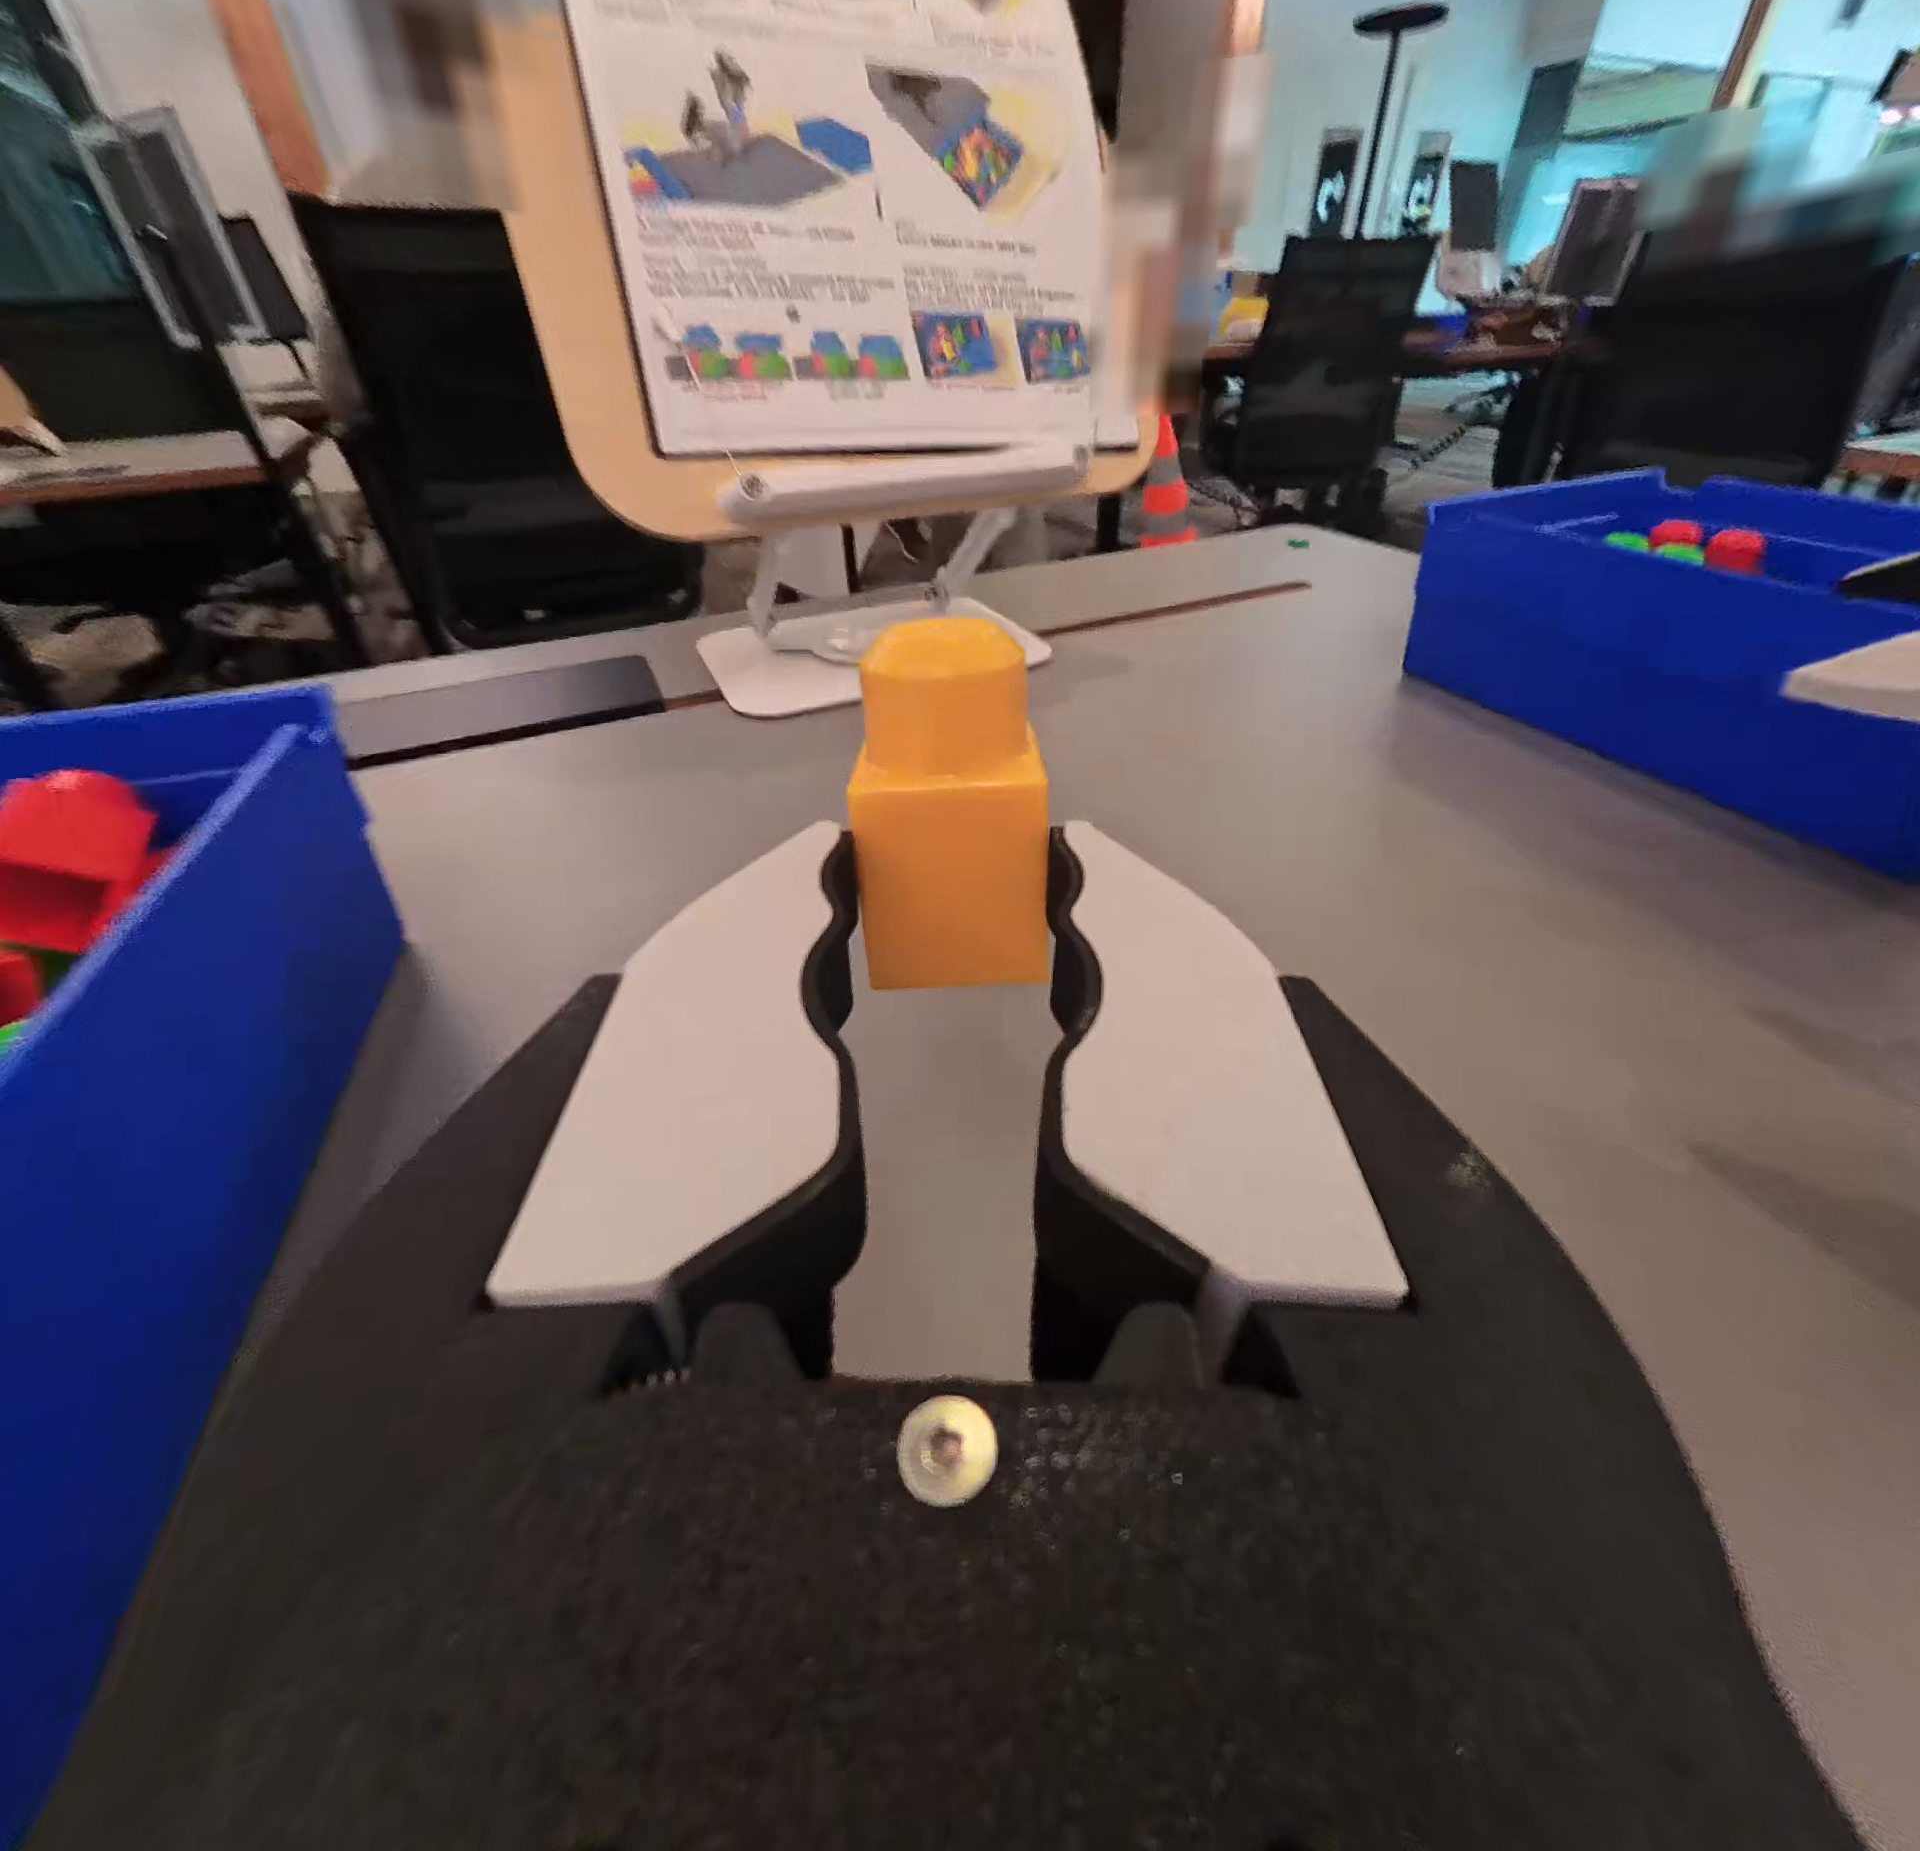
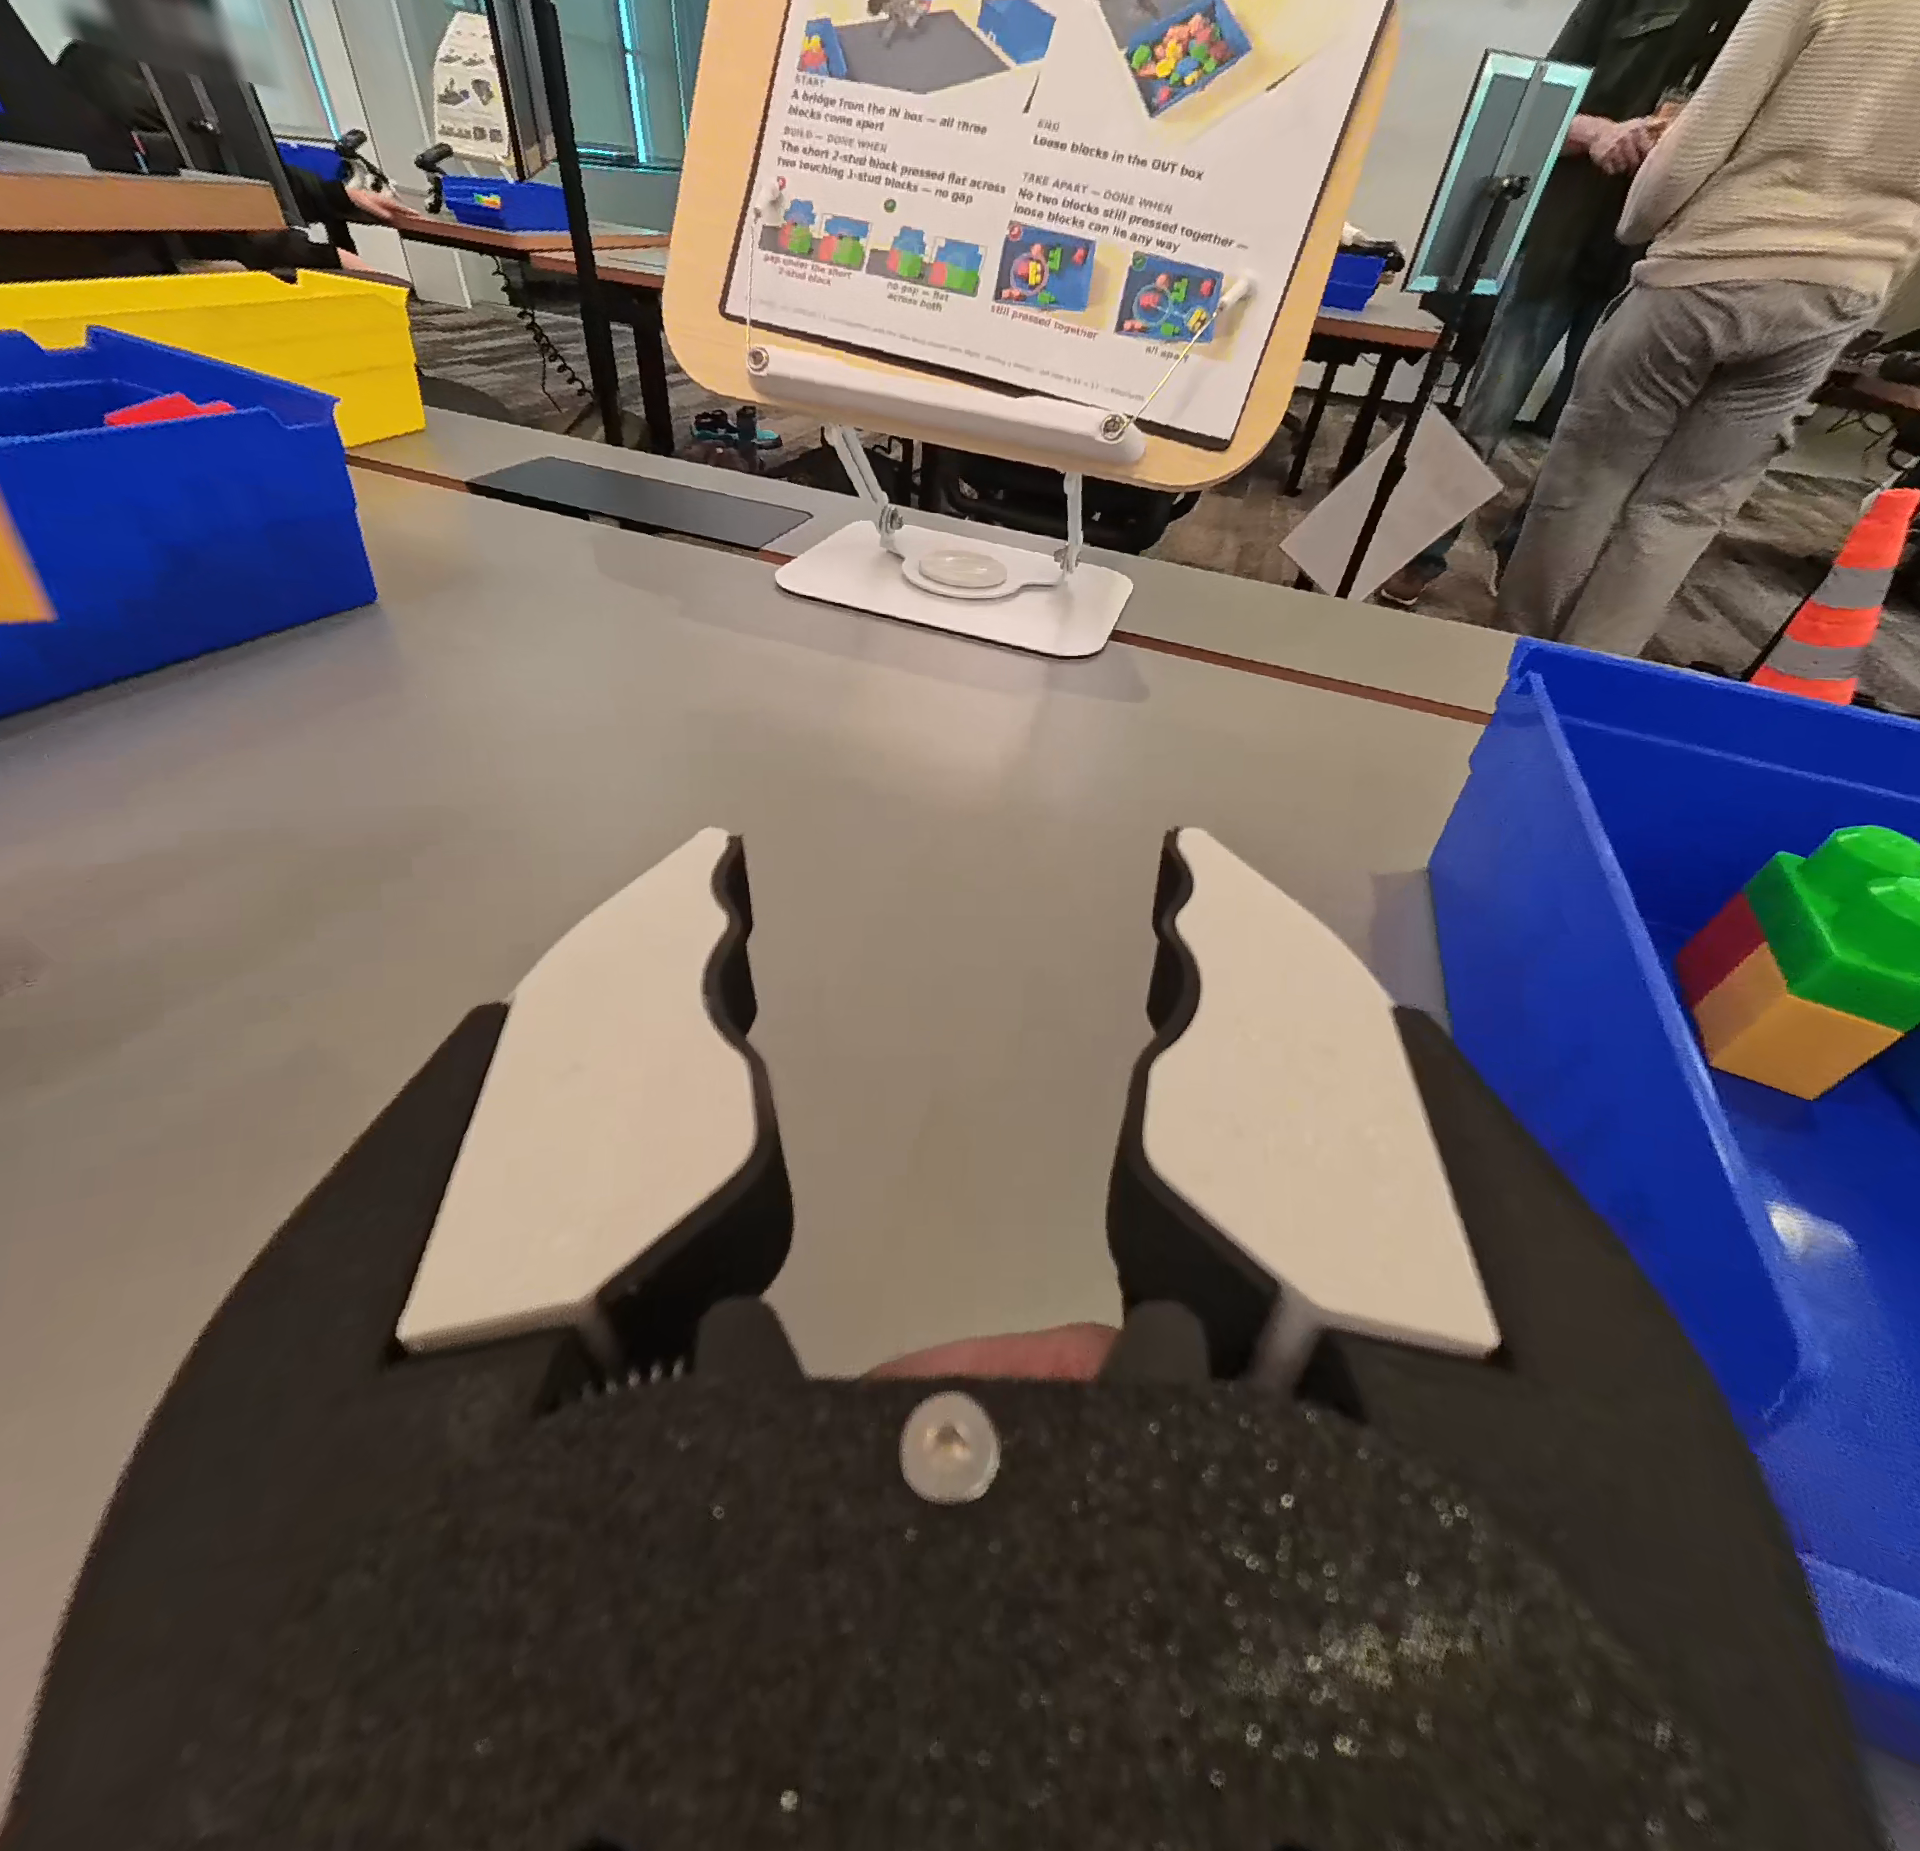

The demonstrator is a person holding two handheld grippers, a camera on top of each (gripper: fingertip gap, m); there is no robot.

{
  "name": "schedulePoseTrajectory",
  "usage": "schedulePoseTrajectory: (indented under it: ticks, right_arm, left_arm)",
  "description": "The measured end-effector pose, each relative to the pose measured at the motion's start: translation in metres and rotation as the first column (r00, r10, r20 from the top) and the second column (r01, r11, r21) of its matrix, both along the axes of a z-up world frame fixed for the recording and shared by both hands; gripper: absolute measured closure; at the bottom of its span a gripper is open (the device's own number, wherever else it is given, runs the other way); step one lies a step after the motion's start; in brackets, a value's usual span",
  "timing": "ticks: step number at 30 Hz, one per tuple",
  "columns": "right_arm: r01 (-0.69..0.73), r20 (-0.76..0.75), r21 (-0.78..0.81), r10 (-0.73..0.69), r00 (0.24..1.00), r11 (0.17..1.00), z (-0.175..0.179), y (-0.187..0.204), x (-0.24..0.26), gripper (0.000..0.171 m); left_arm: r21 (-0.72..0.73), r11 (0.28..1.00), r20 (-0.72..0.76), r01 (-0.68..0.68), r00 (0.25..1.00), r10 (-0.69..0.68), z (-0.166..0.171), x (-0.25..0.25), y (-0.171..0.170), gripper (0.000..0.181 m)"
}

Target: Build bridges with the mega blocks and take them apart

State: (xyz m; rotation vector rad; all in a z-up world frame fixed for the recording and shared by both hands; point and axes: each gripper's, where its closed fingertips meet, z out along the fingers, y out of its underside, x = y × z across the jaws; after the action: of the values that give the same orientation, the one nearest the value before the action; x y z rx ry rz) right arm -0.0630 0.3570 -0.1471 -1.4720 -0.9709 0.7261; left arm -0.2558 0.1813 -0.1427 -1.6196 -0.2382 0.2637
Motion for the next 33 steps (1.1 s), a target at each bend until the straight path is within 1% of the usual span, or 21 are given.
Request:
schedulePoseTrajectory:
  ticks: [2, 4, 6, 9, 11, 14, 18, 23, 25, 29, 30, 32, 33]
  right_arm:
    - [-0.004, -0.004, -0.001, 0.004, 1.0, 1.0, 0.001, -0.001, 0.0, 0.097]
    - [-0.003, -0.008, 0.003, 0.003, 1.0, 1.0, 0.002, 0.0, 0.0, 0.097]
    - [-0.005, -0.014, -0.002, 0.005, 1.0, 1.0, 0.003, 0.001, 0.001, 0.097]
    - [0.0, -0.02, -0.004, 0.0, 1.0, 1.0, 0.004, 0.004, 0.003, 0.098]
    - [0.002, -0.02, -0.011, -0.002, 1.0, 1.0, 0.004, 0.006, 0.004, 0.098]
    - [0.003, -0.023, -0.014, -0.003, 1.0, 1.0, 0.005, 0.009, 0.005, 0.098]
    - [0.006, -0.025, -0.012, -0.006, 1.0, 1.0, 0.006, 0.012, 0.006, 0.099]
    - [0.007, -0.025, -0.018, -0.008, 1.0, 1.0, 0.004, 0.014, 0.008, 0.099]
    - [0.007, -0.022, -0.02, -0.007, 1.0, 1.0, 0.003, 0.014, 0.008, 0.099]
    - [0.004, -0.023, -0.019, -0.005, 1.0, 1.0, 0.003, 0.014, 0.007, 0.099]
    - [0.005, -0.022, -0.019, -0.005, 1.0, 1.0, 0.003, 0.014, 0.007, 0.099]
    - [0.005, -0.021, -0.019, -0.005, 1.0, 1.0, 0.003, 0.014, 0.007, 0.099]
    - [0.004, -0.021, -0.019, -0.005, 1.0, 1.0, 0.003, 0.014, 0.007, 0.099]
  left_arm:
    - [-0.078, 0.994, 0.041, 0.083, 0.996, -0.08, -0.02, -0.005, 0.025, 0.147]
    - [-0.154, 0.978, 0.087, 0.137, 0.988, -0.125, -0.037, -0.011, 0.045, 0.147]
    - [-0.148, 0.976, 0.077, 0.159, 0.986, -0.148, -0.041, -0.018, 0.064, 0.147]
    - [-0.227, 0.947, 0.091, 0.226, 0.973, -0.21, -0.055, -0.021, 0.091, 0.147]
    - [-0.238, 0.931, 0.099, 0.277, 0.96, -0.261, -0.057, -0.019, 0.105, 0.147]
    - [-0.344, 0.885, 0.117, 0.314, 0.949, -0.291, -0.072, -0.017, 0.118, 0.146]
    - [-0.448, 0.826, 0.137, 0.342, 0.939, -0.315, -0.092, -0.011, 0.125, 0.146]
    - [-0.496, 0.806, 0.136, 0.322, 0.946, -0.294, -0.1, -0.013, 0.126, 0.146]
    - [-0.529, 0.787, 0.14, 0.318, 0.947, -0.288, -0.106, -0.013, 0.123, 0.146]
    - [-0.532, 0.784, 0.142, 0.32, 0.946, -0.291, -0.106, -0.014, 0.121, 0.146]
    - [-0.543, 0.774, 0.144, 0.326, 0.944, -0.297, -0.108, -0.013, 0.12, 0.145]
    - [-0.574, 0.754, 0.146, 0.318, 0.946, -0.288, -0.114, -0.013, 0.116, 0.133]
    - [-0.585, 0.748, 0.143, 0.315, 0.947, -0.287, -0.116, -0.012, 0.114, 0.131]
